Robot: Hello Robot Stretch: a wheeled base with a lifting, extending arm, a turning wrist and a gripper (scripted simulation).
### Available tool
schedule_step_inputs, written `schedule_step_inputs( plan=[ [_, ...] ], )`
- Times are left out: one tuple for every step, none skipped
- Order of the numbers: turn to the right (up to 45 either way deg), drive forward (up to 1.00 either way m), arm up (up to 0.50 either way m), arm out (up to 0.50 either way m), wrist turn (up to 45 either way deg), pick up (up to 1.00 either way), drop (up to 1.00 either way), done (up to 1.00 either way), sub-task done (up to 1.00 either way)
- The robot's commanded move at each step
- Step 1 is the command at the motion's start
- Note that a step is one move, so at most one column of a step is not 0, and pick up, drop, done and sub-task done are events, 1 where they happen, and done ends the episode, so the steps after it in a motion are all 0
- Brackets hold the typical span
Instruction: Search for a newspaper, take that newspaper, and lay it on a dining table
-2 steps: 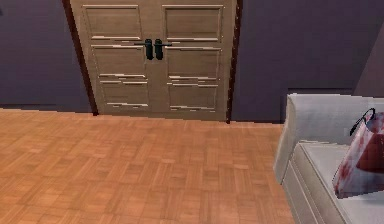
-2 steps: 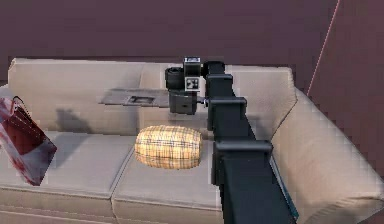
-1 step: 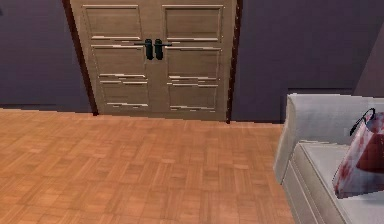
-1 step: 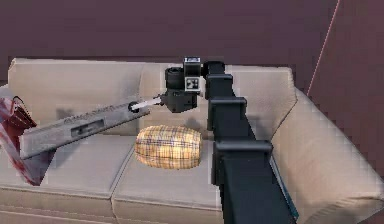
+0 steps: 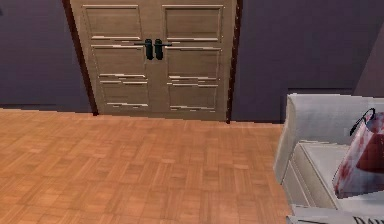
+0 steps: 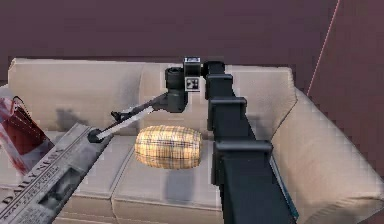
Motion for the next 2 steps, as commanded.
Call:
schedule_step_inputs(
  plan=[
    [0.0, 0.00, 0.00, 0.00, -45.0, 0.00, 0.00, 0.00, 0.00],
    [0.0, 0.00, 0.00, 0.00, -6.0, 0.00, 0.00, 0.00, 0.00]
  ],
)
